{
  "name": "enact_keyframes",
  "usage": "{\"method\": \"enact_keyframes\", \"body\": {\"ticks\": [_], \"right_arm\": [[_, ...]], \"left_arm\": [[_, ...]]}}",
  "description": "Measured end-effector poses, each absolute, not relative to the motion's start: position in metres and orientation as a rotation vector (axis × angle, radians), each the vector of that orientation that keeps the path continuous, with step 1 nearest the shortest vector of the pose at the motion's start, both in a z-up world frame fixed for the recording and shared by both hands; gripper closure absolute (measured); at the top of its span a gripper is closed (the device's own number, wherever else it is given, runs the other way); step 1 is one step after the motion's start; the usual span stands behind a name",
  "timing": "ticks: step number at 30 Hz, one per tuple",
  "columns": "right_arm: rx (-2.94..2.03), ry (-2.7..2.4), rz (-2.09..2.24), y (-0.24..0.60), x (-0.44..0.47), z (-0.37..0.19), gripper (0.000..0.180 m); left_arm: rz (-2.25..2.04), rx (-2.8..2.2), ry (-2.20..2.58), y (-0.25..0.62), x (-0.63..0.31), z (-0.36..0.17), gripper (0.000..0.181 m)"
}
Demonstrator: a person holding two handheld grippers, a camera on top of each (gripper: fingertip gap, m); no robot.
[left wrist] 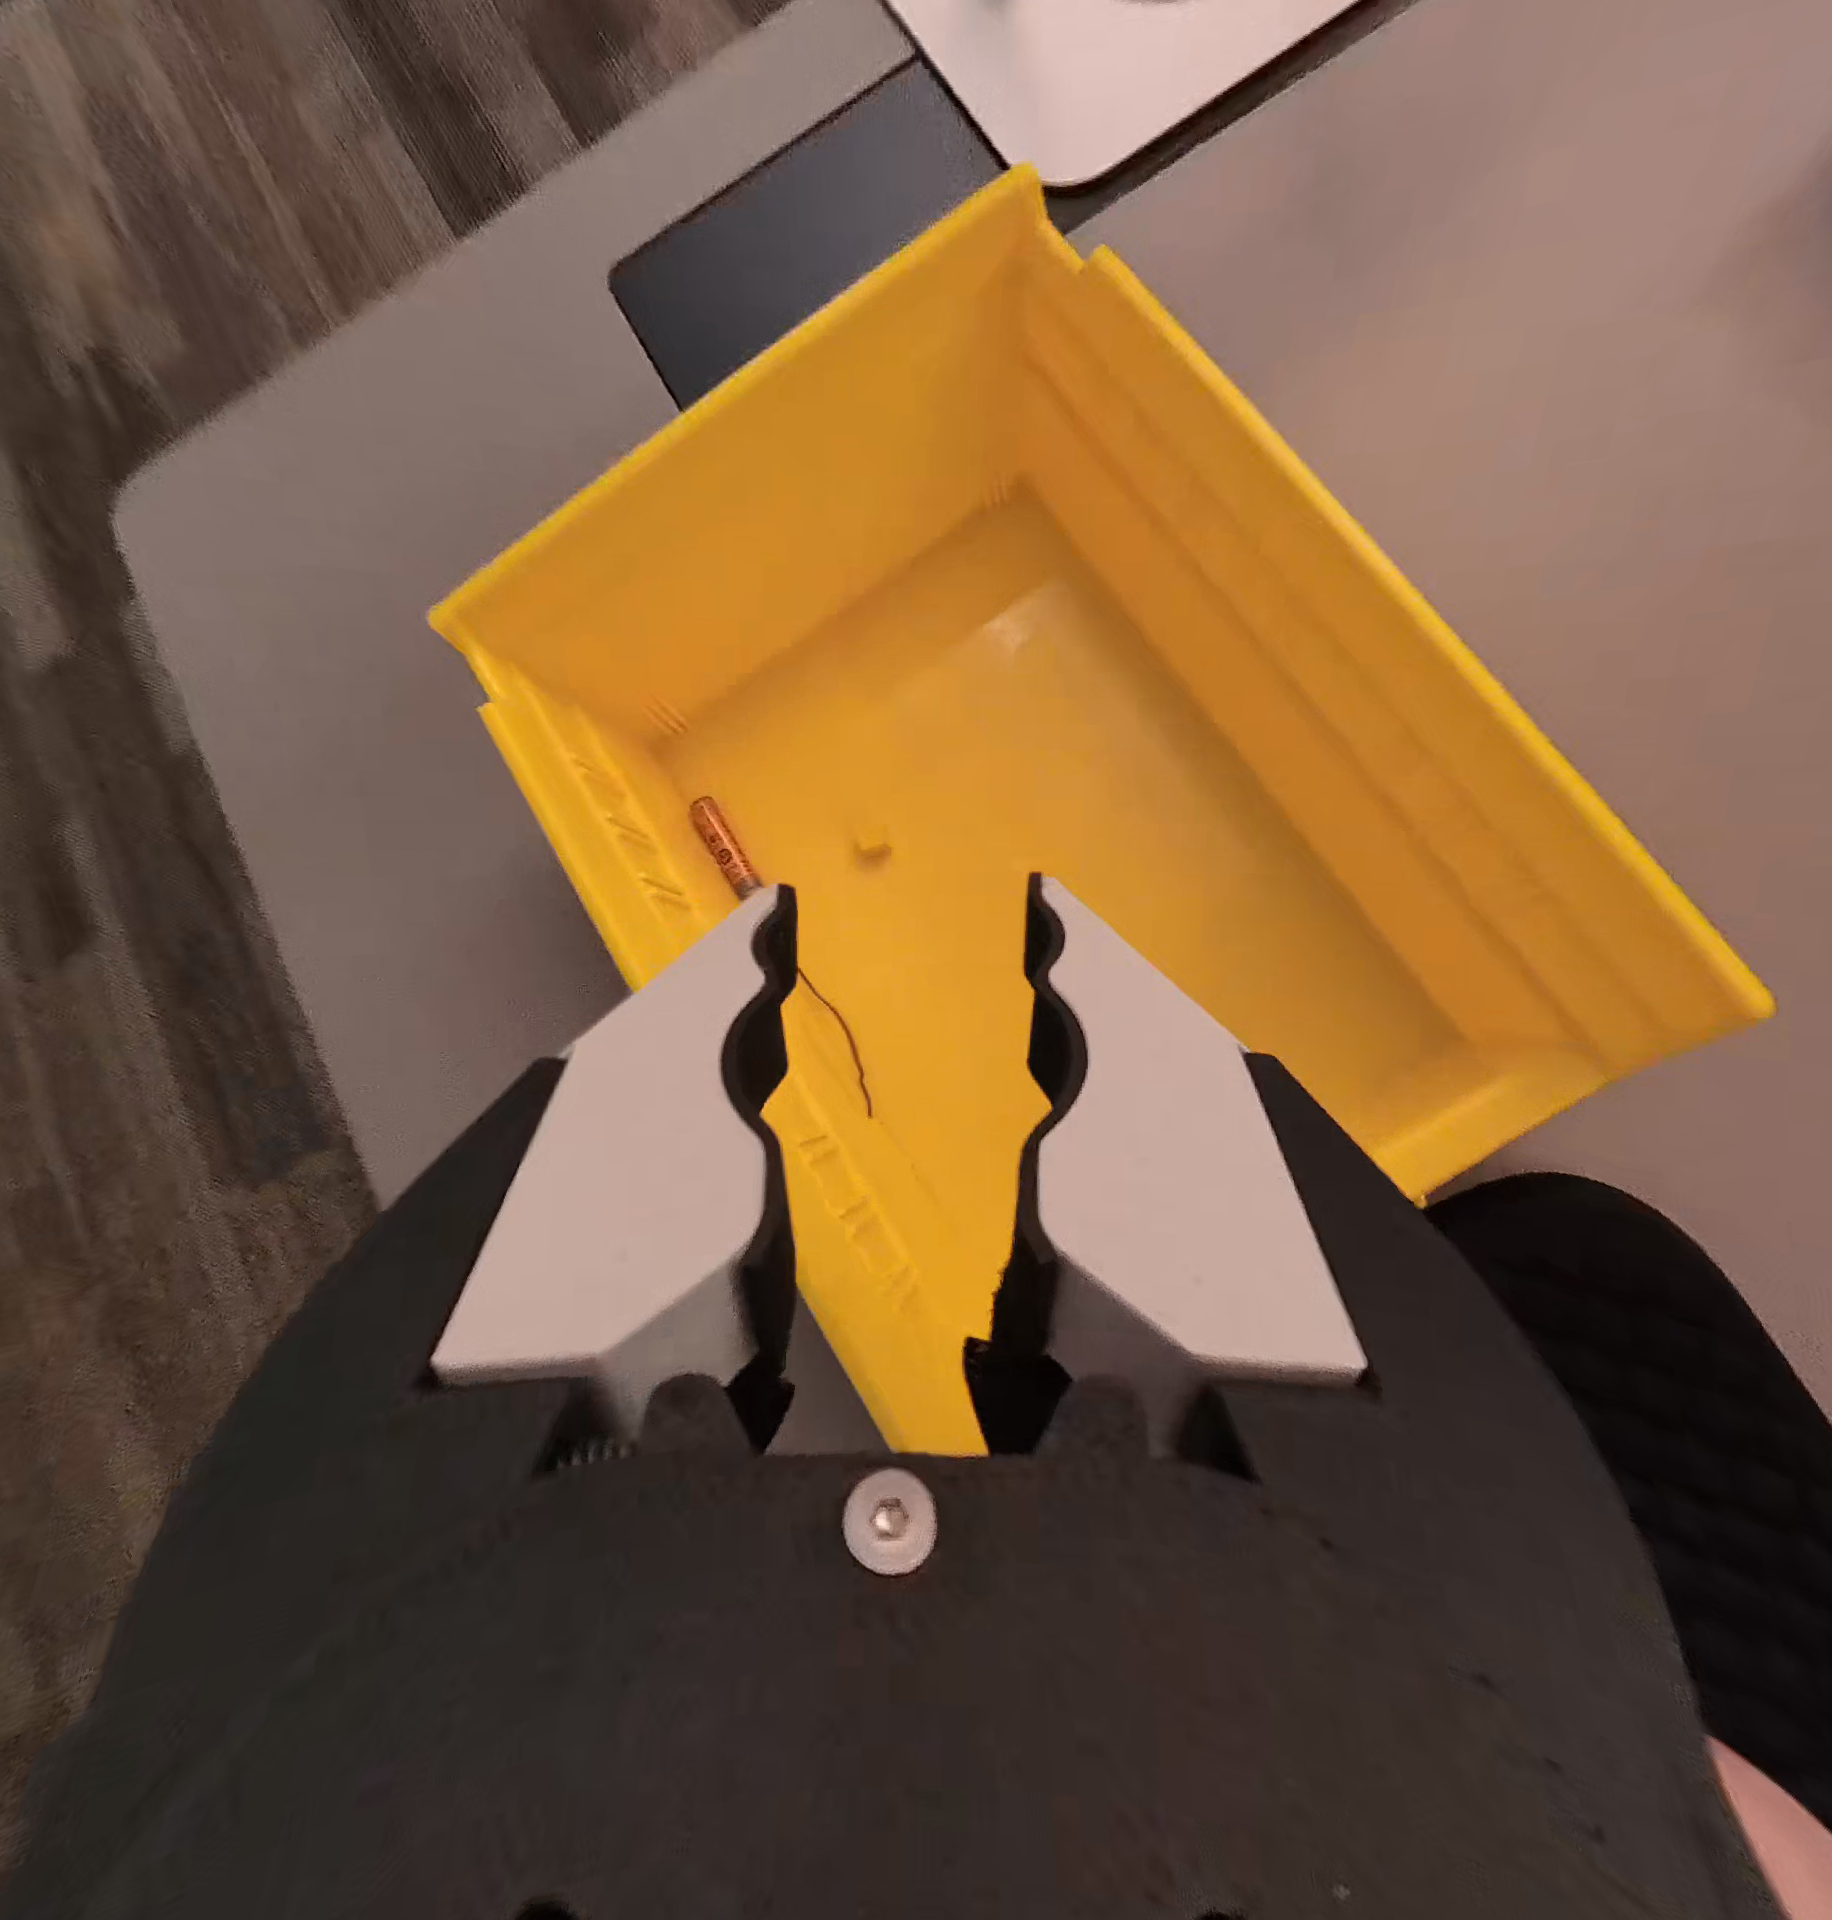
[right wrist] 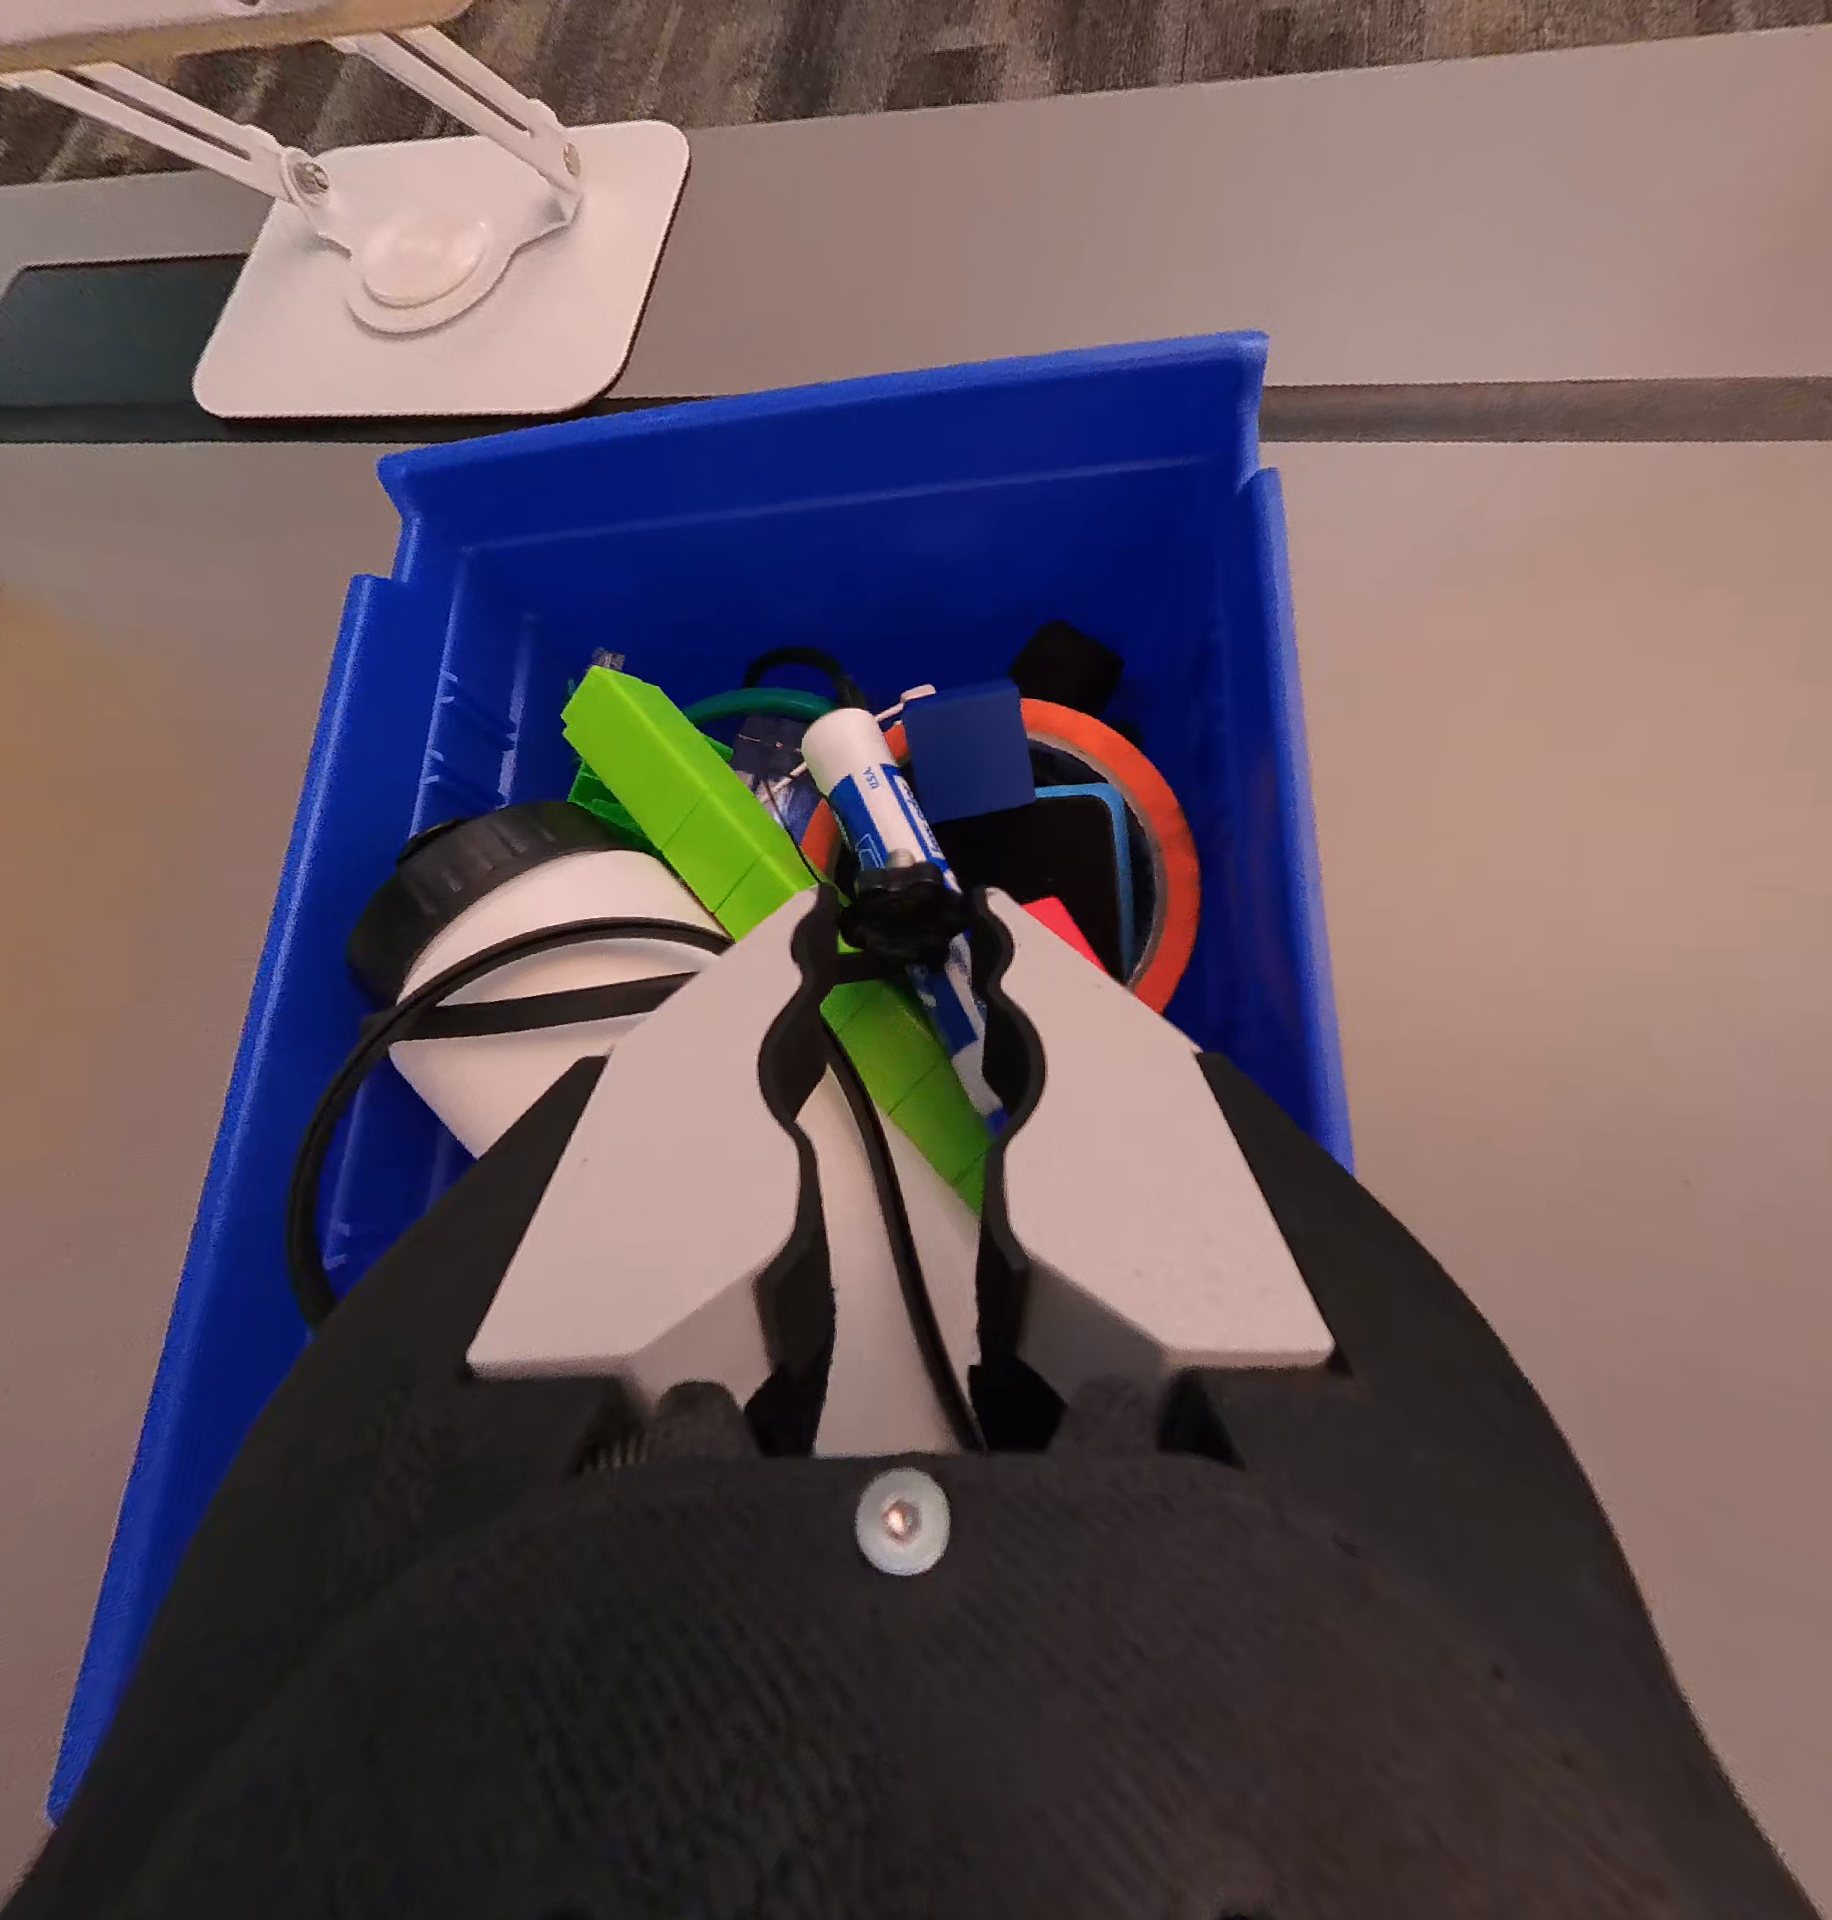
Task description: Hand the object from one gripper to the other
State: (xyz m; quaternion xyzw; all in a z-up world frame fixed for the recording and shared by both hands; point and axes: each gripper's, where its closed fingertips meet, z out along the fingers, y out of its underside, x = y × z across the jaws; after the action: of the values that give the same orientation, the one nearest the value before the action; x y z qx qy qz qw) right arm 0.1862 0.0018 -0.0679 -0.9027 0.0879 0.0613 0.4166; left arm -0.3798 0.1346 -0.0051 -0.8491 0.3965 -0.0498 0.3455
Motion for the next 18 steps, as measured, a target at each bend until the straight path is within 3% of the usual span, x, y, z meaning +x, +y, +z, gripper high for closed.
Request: {"method": "enact_keyframes", "body": {"ticks": [3, 18], "right_arm": [[-2.226, 0.225, 0.168, 0.003, 0.187, -0.065, 0.14], [-1.917, 0.035, 0.083, -0.032, 0.155, 0.01, 0.131]], "left_arm": [[-0.15, -2.241, 1.047, 0.143, -0.372, -0.02, 0.138], [-0.044, -2.397, 1.0, 0.193, -0.355, -0.087, 0.139]]}}
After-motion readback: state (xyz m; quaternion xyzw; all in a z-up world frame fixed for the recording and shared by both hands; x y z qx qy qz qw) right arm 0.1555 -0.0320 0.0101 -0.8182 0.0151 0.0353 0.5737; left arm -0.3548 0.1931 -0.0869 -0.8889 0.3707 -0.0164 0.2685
